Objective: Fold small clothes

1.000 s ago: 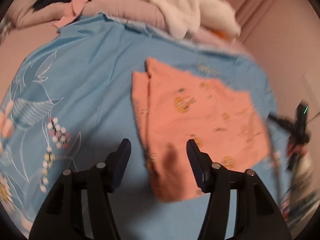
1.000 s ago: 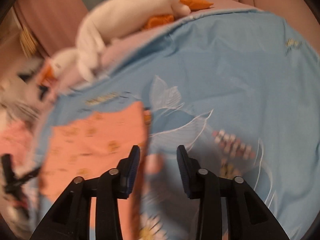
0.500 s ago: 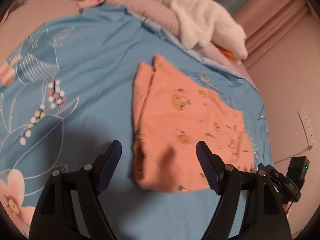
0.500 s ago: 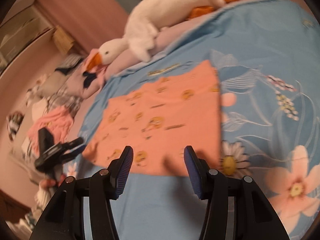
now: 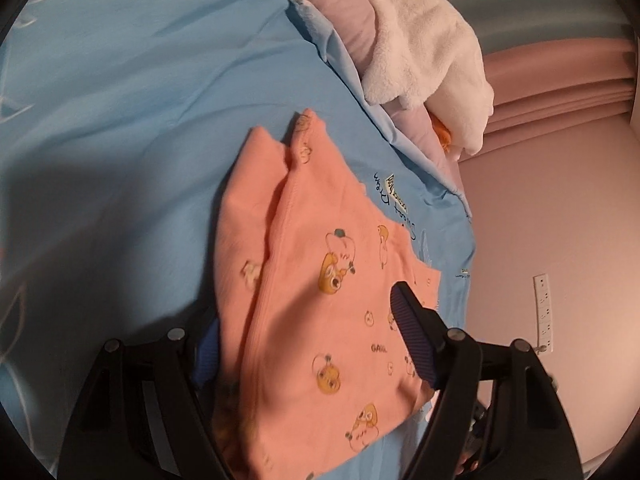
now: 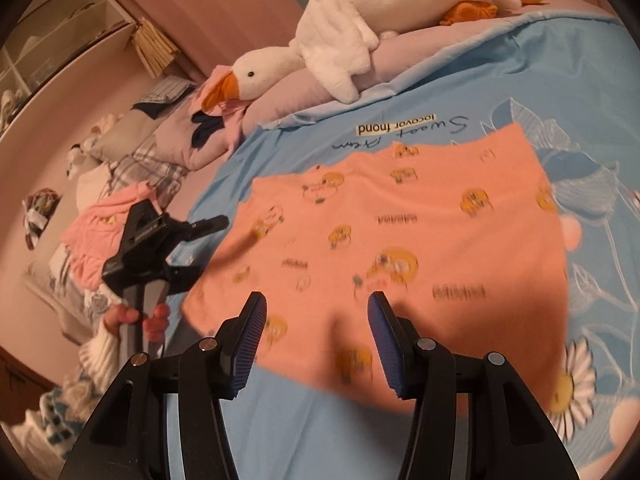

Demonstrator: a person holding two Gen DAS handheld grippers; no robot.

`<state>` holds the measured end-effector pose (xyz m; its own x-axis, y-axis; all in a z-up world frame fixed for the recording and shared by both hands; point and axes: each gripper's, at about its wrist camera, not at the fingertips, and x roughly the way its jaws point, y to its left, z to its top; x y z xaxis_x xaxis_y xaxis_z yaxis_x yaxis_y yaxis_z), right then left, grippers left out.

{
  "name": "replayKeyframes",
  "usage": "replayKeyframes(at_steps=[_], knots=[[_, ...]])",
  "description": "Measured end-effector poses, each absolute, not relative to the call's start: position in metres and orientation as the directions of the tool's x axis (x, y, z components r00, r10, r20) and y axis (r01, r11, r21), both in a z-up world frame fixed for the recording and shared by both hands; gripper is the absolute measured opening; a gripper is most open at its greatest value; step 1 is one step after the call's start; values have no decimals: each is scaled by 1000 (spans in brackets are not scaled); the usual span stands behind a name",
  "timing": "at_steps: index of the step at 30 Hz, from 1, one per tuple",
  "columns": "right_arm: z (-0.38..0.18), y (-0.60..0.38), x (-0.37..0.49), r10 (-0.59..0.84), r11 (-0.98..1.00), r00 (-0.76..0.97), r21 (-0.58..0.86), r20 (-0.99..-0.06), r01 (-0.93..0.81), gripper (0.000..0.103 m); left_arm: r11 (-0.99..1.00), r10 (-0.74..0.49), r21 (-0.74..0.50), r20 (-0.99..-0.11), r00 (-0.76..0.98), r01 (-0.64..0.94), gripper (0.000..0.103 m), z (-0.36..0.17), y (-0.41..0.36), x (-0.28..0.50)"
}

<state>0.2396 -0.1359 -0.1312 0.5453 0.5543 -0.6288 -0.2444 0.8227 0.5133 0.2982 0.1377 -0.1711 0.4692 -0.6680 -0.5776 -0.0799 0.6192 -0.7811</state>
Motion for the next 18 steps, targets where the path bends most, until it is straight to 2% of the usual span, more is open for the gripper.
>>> replayKeyframes(at_steps=[1, 2, 3, 4, 5, 6, 7, 8, 9, 12, 14, 18], knots=[[-131, -132, 248, 541, 831, 546, 506, -639, -232, 53, 626, -665, -776, -582, 467, -77, 73, -172, 137, 298], [-131, -128, 261, 521, 844, 546, 493, -656, -214, 53, 639, -659, -766, -593, 463, -73, 63, -171, 134, 299], [-131, -126, 268, 513, 849, 543, 485, -665, -209, 53, 661, -645, -747, -615, 454, -73, 48, -171, 130, 299], [-132, -121, 278, 503, 856, 543, 474, -673, -206, 53, 691, -622, -718, -648, 439, -81, 41, -171, 127, 299], [-133, -115, 291, 486, 866, 550, 459, -679, -198, 53, 717, -598, -692, -674, 433, -86, 27, -171, 124, 299], [-134, -112, 298, 478, 870, 554, 454, -682, -191, 53, 748, -567, -658, -701, 433, -87, 20, -170, 122, 298], [-137, -107, 310, 460, 879, 553, 446, -695, -171, 52, 762, -552, -643, -711, 435, -83, 18, -169, 121, 298], [-140, -102, 319, 450, 885, 549, 435, -704, -168, 43, 767, -548, -637, -712, 439, -76, 13, -168, 120, 296], [-143, -96, 327, 435, 894, 546, 415, -716, -168, 28, 773, -543, -630, -714, 441, -68, 11, -166, 119, 295], [-155, -87, 349, 353, 931, 542, 344, -763, -122, 14, 785, -537, -618, -718, 443, -50, 11, -163, 116, 293], [-166, -86, 358, 329, 940, 528, 328, -783, -99, 9, 786, -540, -617, -715, 445, -38, 11, -161, 112, 293], [-159, -84, 348, 312, 949, 521, 282, -795, -138, 8, 793, -539, -609, -713, 448, -15, 11, -154, 105, 290]])
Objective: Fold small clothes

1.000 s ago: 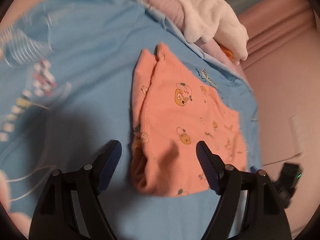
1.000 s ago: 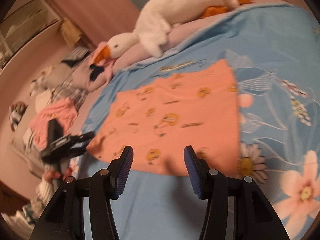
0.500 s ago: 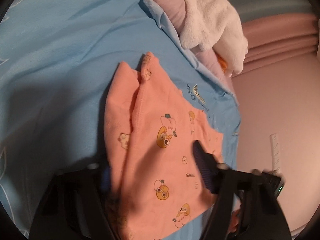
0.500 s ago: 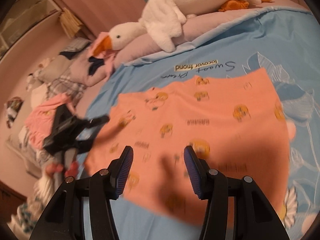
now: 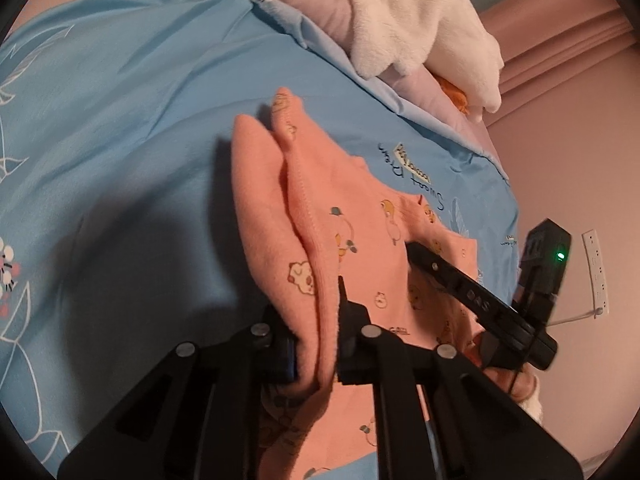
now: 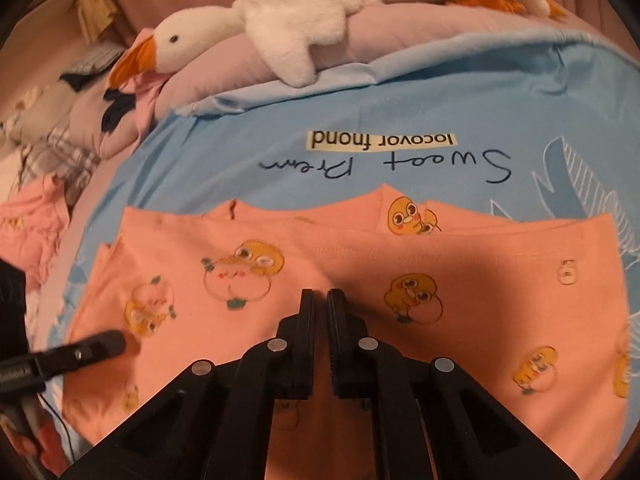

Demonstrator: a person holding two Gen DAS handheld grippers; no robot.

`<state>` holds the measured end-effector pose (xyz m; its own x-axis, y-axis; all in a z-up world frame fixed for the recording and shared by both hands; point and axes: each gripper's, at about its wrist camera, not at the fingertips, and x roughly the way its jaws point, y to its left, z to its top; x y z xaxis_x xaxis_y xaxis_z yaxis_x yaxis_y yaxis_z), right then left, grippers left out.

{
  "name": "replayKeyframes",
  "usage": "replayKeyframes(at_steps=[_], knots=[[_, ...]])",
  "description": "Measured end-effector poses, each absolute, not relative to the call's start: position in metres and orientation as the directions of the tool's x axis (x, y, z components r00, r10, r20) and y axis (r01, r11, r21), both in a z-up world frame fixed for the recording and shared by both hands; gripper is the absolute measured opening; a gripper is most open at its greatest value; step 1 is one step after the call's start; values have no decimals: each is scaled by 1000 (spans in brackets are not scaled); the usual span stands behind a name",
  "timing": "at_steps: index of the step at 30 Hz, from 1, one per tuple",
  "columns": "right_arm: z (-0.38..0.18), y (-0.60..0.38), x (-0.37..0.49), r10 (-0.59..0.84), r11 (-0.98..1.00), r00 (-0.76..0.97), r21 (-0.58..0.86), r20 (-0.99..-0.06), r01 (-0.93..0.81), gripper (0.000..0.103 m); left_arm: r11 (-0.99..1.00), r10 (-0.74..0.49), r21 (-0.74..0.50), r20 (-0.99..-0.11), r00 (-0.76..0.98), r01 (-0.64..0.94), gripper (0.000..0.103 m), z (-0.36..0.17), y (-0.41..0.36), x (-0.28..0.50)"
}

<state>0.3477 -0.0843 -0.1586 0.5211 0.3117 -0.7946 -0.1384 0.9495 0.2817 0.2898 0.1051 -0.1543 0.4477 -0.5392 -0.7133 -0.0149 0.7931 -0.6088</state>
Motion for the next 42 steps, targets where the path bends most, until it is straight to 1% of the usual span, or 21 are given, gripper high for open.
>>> replayKeyframes(at_steps=[5, 7, 10, 12, 15, 17, 19, 20, 21, 23, 26, 27, 28, 29, 30, 31, 32, 33, 35, 37, 42], knots=[[-124, -79, 281, 417, 908, 518, 320, -747, -268, 8, 806, -529, -592, -716, 455, 7, 11, -148, 98, 290], [-127, -75, 258, 432, 899, 486, 322, -759, -297, 8, 804, -529, -595, -716, 456, 0, 11, -148, 98, 290], [-151, -64, 241, 397, 906, 416, 278, -818, -318, 8, 806, -521, -592, -721, 456, -15, 11, -147, 96, 288], [-160, -60, 237, 380, 911, 426, 253, -821, -326, 8, 809, -513, -587, -725, 459, -24, 12, -144, 94, 287], [-152, -74, 238, 457, 886, 426, 360, -781, -292, 8, 810, -515, -586, -716, 471, -5, 11, -133, 85, 284], [-145, -95, 236, 537, 843, 445, 479, -717, -244, 9, 816, -525, -576, -707, 473, 44, 11, -121, 71, 282], [-140, -111, 236, 576, 805, 480, 560, -662, -193, 13, 818, -547, -563, -698, 462, 118, 11, -107, 50, 280], [-139, -126, 237, 606, 764, 501, 627, -618, -151, 22, 819, -554, -555, -696, 457, 148, 11, -101, 39, 279], [-140, -138, 238, 635, 718, 515, 685, -576, -120, 35, 820, -559, -545, -695, 452, 176, 11, -97, 28, 278], [-146, -157, 244, 715, 577, 524, 814, -462, -69, 46, 821, -564, -530, -698, 442, 210, 11, -93, 10, 278], [-152, -167, 250, 779, 416, 532, 908, -331, -45, 48, 848, -530, -470, -724, 441, 247, 12, -92, -25, 279], [-152, -171, 249, 788, 372, 543, 927, -289, -46, 55, 853, -522, -454, -733, 436, 258, 13, -94, -37, 280], [-152, -174, 250, 790, 340, 554, 940, -261, -42, 59, 851, -526, -450, -740, 420, 272, 16, -98, -48, 281], [-153, -178, 249, 784, 325, 568, 945, -252, -28, 66, 844, -535, -450, -746, 397, 291, 23, -103, -58, 282], [-154, -182, 248, 776, 328, 575, 945, -260, -15, 68, 834, -547, -453, -752, 367, 314, 36, -109, -70, 283], [-153, -182, 251, 773, 338, 572, 941, -276, -2, 68, 827, -553, -454, -763, 336, 331, 45, -117, -82, 284], [-156, -186, 253, 765, 363, 562, 931, -315, 27, 69, 821, -560, -461, -765, 318, 337, 65, -123, -89, 284], [-155, -184, 259, 763, 375, 554, 926, -334, 42, 70, 808, -578, -481, -762, 294, 340, 76, -129, -94, 284], [-163, -193, 263, 765, 387, 520, 917, -380, 99, 70, 775, -621, -532, -743, 250, 342, 79, -136, -95, 281], [-167, -203, 260, 767, 382, 512, 916, -387, 121, 70, 757, -637, -539, -733, 238, 369, 82, -135, -87, 275], [-163, -203, 260, 763, 431, 500, 899, -410, 80, 70, 762, -639, -529, -709, 298, 375, 83, -121, -44, 251]])
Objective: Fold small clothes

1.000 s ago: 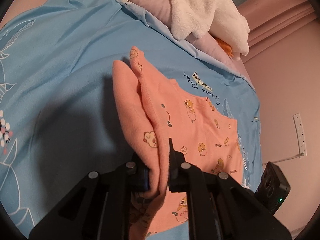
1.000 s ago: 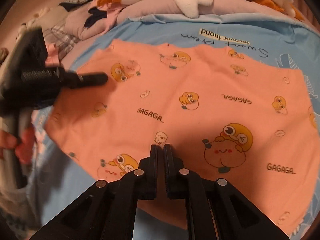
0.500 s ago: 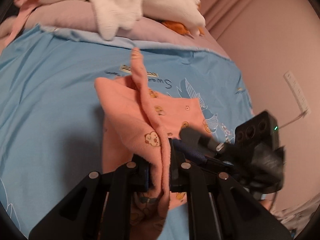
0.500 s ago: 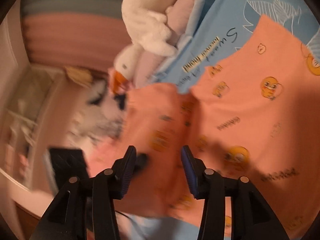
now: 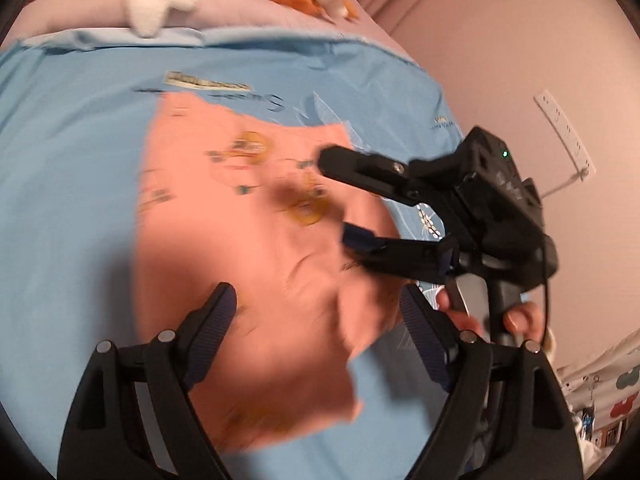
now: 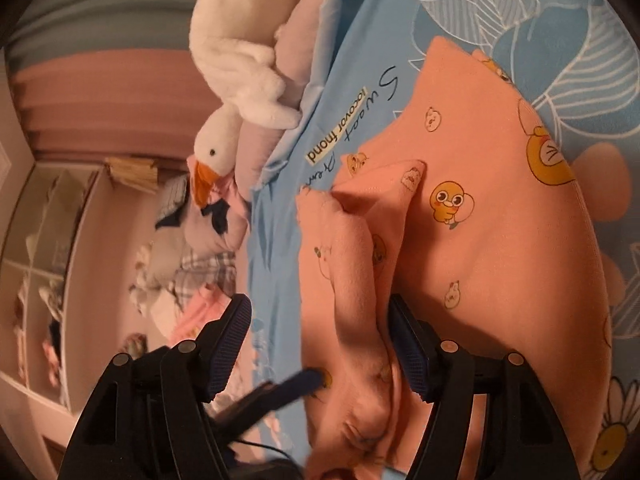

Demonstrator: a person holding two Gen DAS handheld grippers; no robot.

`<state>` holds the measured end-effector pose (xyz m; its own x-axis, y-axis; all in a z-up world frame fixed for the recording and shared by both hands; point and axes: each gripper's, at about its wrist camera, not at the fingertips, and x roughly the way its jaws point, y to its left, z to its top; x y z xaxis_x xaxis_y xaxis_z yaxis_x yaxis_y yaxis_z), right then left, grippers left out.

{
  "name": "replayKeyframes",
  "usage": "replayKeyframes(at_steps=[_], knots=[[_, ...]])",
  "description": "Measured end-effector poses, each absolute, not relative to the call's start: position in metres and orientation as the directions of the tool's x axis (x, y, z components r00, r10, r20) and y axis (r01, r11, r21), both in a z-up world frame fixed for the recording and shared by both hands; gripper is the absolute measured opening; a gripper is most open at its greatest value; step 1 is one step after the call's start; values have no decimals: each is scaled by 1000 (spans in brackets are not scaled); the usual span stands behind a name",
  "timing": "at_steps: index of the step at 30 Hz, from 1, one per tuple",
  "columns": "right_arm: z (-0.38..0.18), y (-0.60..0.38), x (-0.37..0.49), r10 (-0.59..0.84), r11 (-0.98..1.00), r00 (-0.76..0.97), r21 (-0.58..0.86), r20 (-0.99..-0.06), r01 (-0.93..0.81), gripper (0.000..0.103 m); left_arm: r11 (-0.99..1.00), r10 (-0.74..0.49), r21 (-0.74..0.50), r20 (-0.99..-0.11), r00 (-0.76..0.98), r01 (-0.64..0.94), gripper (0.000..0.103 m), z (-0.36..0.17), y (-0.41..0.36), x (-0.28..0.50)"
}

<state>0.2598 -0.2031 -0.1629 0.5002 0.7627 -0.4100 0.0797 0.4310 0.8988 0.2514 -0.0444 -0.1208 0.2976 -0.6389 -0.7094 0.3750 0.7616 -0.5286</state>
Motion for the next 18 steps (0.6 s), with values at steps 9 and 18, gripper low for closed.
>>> replayKeyframes(at_steps=[9, 18], knots=[[-150, -169, 278, 599, 722, 523, 692, -606, -26, 14, 777, -621, -600, -684, 383, 189, 87, -132, 32, 238], [-92, -203, 297, 433, 862, 594, 504, -678, -52, 13, 763, -641, -611, -673, 369, 211, 87, -140, 31, 241]])
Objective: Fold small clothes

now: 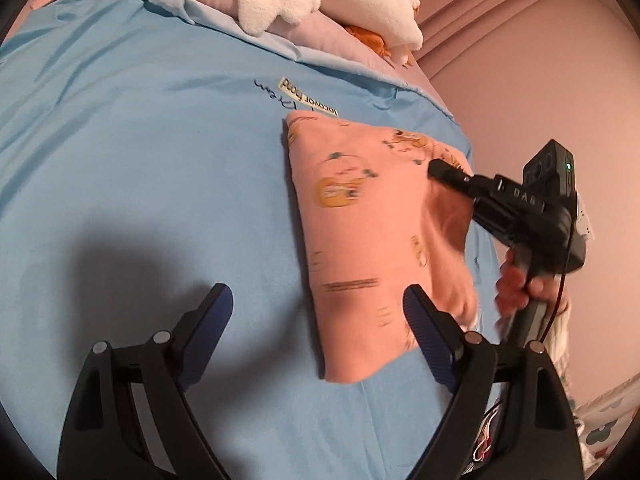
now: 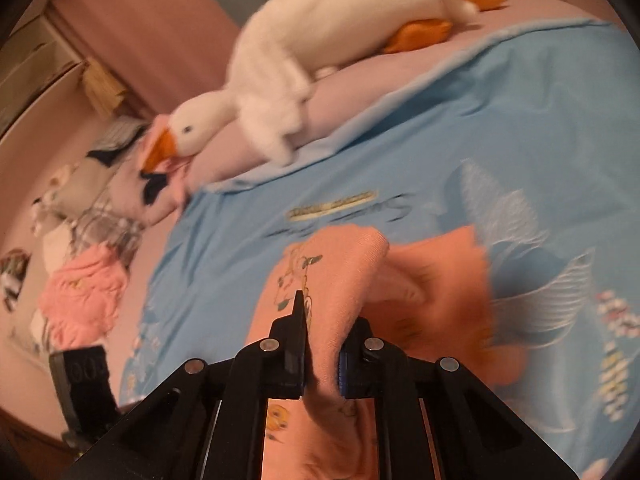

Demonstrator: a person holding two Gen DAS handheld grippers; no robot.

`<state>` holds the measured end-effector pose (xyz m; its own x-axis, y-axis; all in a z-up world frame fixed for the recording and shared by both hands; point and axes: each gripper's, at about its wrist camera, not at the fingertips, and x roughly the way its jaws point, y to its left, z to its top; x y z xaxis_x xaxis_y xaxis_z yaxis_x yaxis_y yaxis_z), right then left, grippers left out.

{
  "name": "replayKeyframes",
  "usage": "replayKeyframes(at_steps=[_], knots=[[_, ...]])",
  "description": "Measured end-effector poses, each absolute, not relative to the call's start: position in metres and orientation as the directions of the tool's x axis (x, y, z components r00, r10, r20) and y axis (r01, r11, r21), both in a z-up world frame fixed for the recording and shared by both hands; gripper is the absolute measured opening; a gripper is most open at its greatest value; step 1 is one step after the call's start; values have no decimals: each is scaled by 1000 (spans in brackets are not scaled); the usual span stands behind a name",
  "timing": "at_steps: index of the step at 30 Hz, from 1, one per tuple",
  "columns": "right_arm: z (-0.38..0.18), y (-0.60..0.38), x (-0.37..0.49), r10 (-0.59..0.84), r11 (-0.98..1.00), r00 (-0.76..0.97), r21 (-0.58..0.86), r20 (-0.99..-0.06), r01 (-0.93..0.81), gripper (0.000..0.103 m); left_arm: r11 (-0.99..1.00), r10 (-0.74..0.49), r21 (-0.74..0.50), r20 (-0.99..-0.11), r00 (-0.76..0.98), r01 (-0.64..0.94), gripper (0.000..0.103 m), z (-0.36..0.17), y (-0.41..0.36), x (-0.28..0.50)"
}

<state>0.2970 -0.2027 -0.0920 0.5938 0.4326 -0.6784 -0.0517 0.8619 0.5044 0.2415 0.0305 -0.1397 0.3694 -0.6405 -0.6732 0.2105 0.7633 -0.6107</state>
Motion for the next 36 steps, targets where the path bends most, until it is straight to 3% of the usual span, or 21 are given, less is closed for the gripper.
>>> replayKeyframes(at_steps=[3, 8, 13, 15, 17, 21, 23, 25, 27, 29, 36], knots=[[-111, -231, 300, 357, 885, 587, 464, -727, 37, 13, 766, -640, -603, -686, 346, 222, 87, -147, 21, 246], [-141, -230, 314, 353, 886, 545, 460, -760, 67, 13, 772, -634, -599, -700, 328, 215, 87, -153, 15, 250], [-133, -229, 308, 351, 879, 588, 472, -729, 61, 13, 778, -627, -587, -704, 335, 223, 87, -149, 15, 251], [-137, -229, 309, 314, 896, 571, 436, -759, 86, 16, 780, -622, -590, -700, 351, 207, 87, -149, 15, 255], [-139, -232, 307, 253, 921, 545, 372, -799, 117, 28, 777, -623, -598, -684, 380, 198, 87, -145, 15, 256], [-106, -218, 277, 84, 982, 650, 174, -756, 75, 28, 811, -580, -538, -690, 433, 230, 86, -133, 7, 253], [-90, -202, 254, 128, 988, 693, 153, -710, -26, 28, 821, -570, -510, -699, 431, 258, 86, -129, -2, 252], [-90, -189, 239, 243, 970, 673, 190, -699, -153, 28, 820, -572, -486, -703, 422, 302, 76, -126, -16, 251], [-99, -174, 226, 274, 960, 637, 166, -720, -225, 27, 822, -565, -438, -713, 416, 365, 34, -123, -34, 247], [-111, -165, 219, 269, 957, 607, 137, -747, -255, 23, 827, -542, -384, -739, 400, 410, 16, -127, -52, 242], [-160, -189, 204, 218, 973, 550, 135, -806, -187, 9, 835, -500, -308, -770, 397, 456, 17, -161, -69, 239]])
